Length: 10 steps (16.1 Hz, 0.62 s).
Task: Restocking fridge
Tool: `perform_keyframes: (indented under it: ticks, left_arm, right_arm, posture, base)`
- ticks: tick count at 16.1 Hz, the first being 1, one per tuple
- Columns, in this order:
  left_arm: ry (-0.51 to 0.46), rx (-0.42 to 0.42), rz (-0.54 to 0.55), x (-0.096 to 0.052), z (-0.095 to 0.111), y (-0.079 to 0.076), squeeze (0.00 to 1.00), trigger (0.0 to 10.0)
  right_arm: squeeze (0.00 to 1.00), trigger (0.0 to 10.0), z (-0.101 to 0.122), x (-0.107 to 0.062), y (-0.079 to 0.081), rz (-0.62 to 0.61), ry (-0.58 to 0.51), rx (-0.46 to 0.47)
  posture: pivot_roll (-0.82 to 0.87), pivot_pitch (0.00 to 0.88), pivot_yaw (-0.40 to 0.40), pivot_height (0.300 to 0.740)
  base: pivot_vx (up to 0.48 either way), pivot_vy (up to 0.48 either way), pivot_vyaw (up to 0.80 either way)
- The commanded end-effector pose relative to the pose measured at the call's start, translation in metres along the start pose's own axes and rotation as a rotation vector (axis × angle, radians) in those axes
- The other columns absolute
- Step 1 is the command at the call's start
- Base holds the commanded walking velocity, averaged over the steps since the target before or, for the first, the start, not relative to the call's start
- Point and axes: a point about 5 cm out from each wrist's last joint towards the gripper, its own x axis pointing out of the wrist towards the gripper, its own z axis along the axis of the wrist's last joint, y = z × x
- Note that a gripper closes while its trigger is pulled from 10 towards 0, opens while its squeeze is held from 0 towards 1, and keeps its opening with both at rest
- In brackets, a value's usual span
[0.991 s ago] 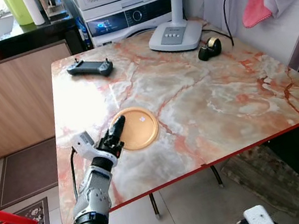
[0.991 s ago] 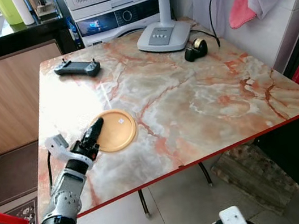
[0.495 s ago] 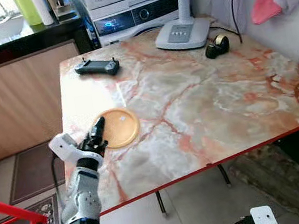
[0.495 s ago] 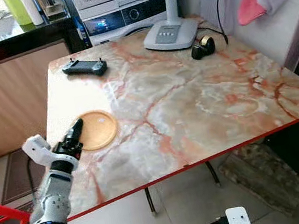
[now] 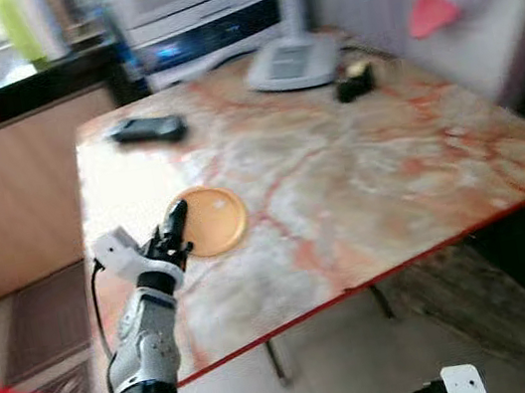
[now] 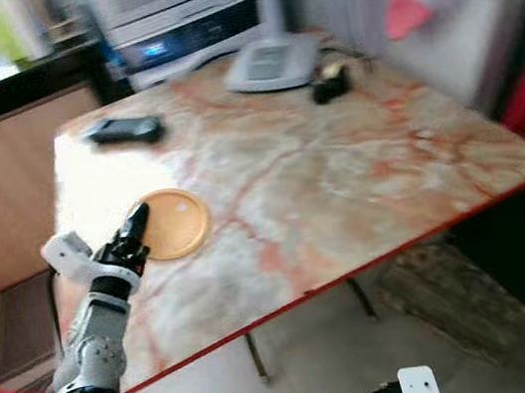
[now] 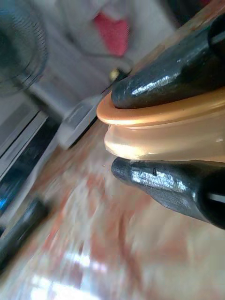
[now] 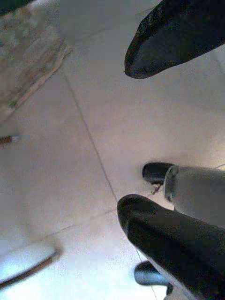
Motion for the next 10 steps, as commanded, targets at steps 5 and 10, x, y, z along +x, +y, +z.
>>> perform_keyframes:
  ticks: [5, 10]
  left_arm:
    - [0.023, 0.116, -0.002, -0.003, -0.001, 0.000, 0.00, 10.0]
    - [0.053, 0.168, -0.013, -0.010, -0.007, -0.001, 0.00, 10.0]
  right_arm:
    - [0.00, 10.0, -0.005, -0.001, 0.001, 0.000, 0.023, -0.001]
    - [0.00, 10.0, -0.007, -0.001, 0.004, 0.004, 0.027, 0.003]
  posture:
    - [0.03, 0.000, 0.093, 0.740]
    - [0.01, 0.000, 0.115, 0.740]
  base:
    - [0.000, 0.000, -0.80]
    - [0.000, 0.000, -0.80]
